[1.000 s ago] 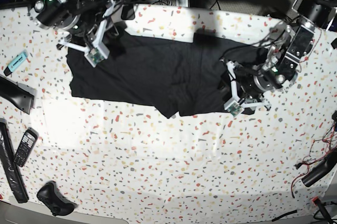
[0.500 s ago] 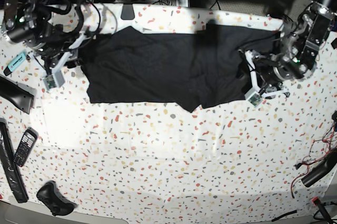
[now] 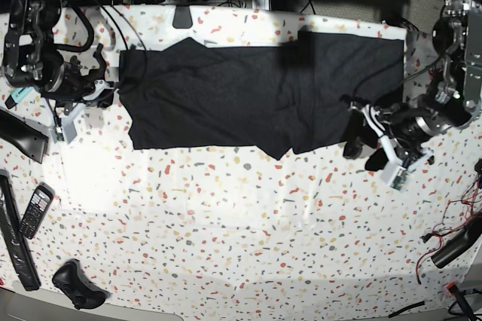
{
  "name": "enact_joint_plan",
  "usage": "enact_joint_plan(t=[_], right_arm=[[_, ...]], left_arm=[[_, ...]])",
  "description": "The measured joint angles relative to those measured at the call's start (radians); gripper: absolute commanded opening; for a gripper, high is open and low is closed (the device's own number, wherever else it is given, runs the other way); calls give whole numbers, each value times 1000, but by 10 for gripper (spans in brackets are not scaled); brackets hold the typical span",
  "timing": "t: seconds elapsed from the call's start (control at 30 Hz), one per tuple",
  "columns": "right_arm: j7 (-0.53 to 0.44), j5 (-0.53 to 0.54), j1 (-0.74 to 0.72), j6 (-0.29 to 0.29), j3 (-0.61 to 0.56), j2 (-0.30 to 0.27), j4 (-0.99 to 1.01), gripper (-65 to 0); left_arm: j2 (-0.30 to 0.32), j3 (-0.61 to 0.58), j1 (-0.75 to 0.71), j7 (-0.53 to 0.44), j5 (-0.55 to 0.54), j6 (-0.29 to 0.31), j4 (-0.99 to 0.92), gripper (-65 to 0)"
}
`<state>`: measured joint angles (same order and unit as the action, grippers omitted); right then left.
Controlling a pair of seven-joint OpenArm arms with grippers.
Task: Fold the T-shirt properly
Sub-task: 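Release the fabric and move the left gripper back to the strip end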
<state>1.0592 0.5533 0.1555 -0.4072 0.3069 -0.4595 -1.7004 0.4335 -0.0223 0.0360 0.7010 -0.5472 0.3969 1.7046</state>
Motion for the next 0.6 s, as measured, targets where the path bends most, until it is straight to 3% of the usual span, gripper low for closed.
enact_joint_plan(t=[0.2,0.33,0.5,0.6], right_arm=[[25,49,-96,0,0,-3,142,-459],[124,63,-164,-1,1,-2,272,-460],[199,209,-221,-83,1,3,339,-460],[206,231,-219,-88,0,29,342,-460]], left_arm=[[-21,174,-72,-58,-3,0,0,-371],[-20,281,-123,-74,-48,22,0,-371],[-20,316,-156,-74,-51,27,0,-371],[-21,316,-180,-69,-51,28,0,-371]])
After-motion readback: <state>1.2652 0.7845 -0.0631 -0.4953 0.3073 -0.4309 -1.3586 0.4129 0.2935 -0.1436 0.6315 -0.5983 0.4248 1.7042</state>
